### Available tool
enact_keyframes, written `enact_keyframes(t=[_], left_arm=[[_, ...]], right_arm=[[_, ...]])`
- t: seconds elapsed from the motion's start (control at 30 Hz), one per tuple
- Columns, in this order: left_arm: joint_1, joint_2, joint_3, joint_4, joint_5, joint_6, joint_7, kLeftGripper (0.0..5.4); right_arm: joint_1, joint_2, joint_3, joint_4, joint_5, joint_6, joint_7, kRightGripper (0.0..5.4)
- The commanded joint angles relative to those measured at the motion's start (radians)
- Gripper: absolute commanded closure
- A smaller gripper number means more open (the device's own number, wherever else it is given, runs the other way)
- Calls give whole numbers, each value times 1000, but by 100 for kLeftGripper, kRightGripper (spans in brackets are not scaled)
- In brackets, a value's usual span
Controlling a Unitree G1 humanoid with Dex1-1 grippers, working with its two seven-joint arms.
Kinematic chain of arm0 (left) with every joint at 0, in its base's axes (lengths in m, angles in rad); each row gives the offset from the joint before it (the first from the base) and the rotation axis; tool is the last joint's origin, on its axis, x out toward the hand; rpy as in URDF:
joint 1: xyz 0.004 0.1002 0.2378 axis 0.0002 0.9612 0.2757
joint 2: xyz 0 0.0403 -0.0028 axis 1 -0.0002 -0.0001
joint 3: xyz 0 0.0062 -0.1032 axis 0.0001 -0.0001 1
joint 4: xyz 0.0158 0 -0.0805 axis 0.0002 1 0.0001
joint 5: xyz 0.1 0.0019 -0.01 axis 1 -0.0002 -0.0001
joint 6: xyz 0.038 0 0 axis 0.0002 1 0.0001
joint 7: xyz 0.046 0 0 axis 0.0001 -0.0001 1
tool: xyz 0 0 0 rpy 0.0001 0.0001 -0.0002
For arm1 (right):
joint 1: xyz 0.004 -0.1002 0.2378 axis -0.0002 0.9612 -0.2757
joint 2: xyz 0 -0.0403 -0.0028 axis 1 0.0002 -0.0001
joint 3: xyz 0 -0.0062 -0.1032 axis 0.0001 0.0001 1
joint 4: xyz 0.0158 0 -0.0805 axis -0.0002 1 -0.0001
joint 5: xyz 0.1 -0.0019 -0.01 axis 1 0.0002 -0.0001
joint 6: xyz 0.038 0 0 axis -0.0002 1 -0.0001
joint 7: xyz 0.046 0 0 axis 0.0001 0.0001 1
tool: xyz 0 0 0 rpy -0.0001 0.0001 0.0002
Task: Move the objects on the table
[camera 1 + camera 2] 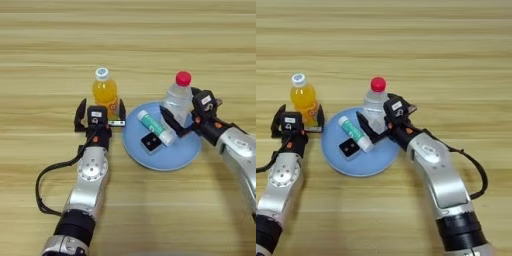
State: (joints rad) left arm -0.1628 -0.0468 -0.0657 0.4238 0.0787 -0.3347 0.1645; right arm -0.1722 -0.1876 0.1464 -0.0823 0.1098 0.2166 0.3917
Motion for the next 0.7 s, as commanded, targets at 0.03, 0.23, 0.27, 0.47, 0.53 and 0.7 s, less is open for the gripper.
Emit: enact_keyframes(t=[0.03, 0.23, 0.27, 0.47, 0.53, 0.7], left_arm=[[-3, -22, -4, 5, 7, 5, 3, 0], [-2, -22, -3, 5, 7, 4, 3, 0], [-2, -22, -3, 6, 7, 4, 3, 0], [-3, -21, -2, 10, 7, 1, 3, 0], [-3, -21, -2, 9, 6, 1, 3, 0], [-3, -22, -3, 7, 7, 3, 4, 0]], right_arm=[[-54, 11, 5, 95, -47, -61, -32, 3], [-97, 43, -1, 217, -51, -118, -39, 3], [-102, 46, -2, 232, -55, -126, -44, 3], [-124, 62, -18, 302, -54, -172, -54, 3], [-126, 67, -19, 317, -52, -181, -52, 18], [-120, 78, -13, 323, -49, -189, -41, 71]])
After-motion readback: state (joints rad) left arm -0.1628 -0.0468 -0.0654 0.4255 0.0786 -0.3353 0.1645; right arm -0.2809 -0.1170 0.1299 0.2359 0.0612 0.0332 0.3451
